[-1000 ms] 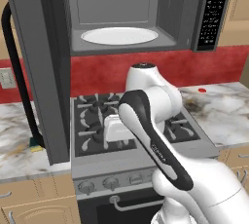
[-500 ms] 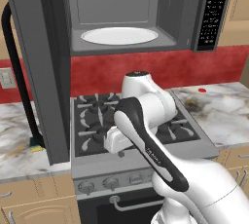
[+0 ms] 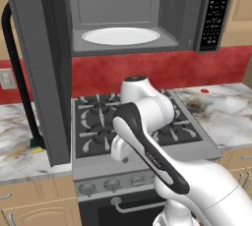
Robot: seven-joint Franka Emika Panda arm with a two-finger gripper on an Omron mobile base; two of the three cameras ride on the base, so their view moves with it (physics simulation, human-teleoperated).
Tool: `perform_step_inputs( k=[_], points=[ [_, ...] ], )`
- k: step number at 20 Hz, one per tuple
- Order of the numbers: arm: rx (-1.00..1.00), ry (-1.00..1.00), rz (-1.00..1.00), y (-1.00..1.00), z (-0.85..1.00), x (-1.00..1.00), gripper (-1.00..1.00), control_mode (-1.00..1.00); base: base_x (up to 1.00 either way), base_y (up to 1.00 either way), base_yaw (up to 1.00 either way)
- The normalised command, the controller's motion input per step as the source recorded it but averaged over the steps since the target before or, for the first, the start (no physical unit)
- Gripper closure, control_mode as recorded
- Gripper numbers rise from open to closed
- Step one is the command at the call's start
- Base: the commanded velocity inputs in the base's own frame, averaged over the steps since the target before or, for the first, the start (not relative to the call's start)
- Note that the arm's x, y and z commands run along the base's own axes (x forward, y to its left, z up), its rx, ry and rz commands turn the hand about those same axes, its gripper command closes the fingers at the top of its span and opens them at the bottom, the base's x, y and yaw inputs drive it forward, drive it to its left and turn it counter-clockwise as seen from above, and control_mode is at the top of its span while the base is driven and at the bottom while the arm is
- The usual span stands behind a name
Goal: Place the sponge inside the microwave to prepare for sanitizing.
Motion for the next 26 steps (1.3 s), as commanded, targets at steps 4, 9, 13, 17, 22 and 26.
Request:
perform_step_inputs(
  k=[4, 9, 13, 17, 22, 26],
  points=[
    [0.00, 0.00, 0.16, 0.03, -0.16, 0.35, -1.00, -1.00, 0.00, 0.00, 0.00],
    [0.00, -0.01, 0.06, 0.07, -0.26, 0.48, -1.00, -1.00, 0.00, 0.00, 0.00],
    [0.00, -0.05, 0.00, 0.15, -0.23, 0.31, -1.00, -1.00, 0.00, 0.00, 0.00],
    [0.00, -0.02, -0.05, 0.35, -0.03, 0.08, -1.00, -1.00, 0.00, 0.00, 0.00],
    [0.07, -0.06, -0.18, 0.32, 0.00, -0.02, -1.00, -1.00, 0.00, 0.00, 0.00],
    [0.23, -0.17, -0.30, 0.13, 0.00, 0.00, -1.00, -1.00, 0.00, 0.00, 0.00]
  ],
)
